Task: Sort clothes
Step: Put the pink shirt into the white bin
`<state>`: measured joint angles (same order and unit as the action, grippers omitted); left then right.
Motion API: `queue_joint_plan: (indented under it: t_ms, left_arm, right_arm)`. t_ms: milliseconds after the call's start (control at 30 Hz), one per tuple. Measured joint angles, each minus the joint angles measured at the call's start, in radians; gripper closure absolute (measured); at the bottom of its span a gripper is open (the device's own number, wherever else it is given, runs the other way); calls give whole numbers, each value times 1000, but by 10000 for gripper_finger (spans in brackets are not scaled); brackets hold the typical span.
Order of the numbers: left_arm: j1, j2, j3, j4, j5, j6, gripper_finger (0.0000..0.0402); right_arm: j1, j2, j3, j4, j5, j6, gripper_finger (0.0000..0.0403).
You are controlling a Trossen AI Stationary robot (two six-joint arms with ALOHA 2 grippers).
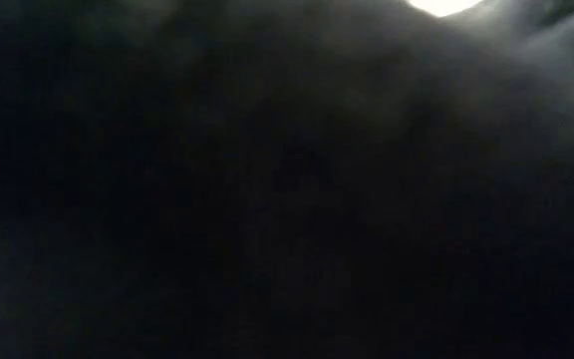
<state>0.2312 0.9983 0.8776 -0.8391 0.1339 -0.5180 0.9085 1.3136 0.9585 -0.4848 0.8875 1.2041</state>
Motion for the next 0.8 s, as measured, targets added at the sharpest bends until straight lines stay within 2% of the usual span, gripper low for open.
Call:
queue_joint_plan:
  t_ms: [167,267,467,633,800]
  left_arm:
    - [-131,6,-74,189,-123,-72,149]
    - [-189,6,-80,191,-213,-140,153]
    - [-299,19,-80,247,-316,-301,154]
    - [-361,86,-79,362,-355,-396,154]
    - [-371,198,-79,298,-417,-489,156]
  right_arm:
    - [0,0,0,15,0,0,174]
    - [0,0,0,18,0,0,174]
    - [0,0,0,21,-6,2,174]
    - [0,0,0,21,-9,-1,174]
    - [0,0,0,20,-10,-2,174]
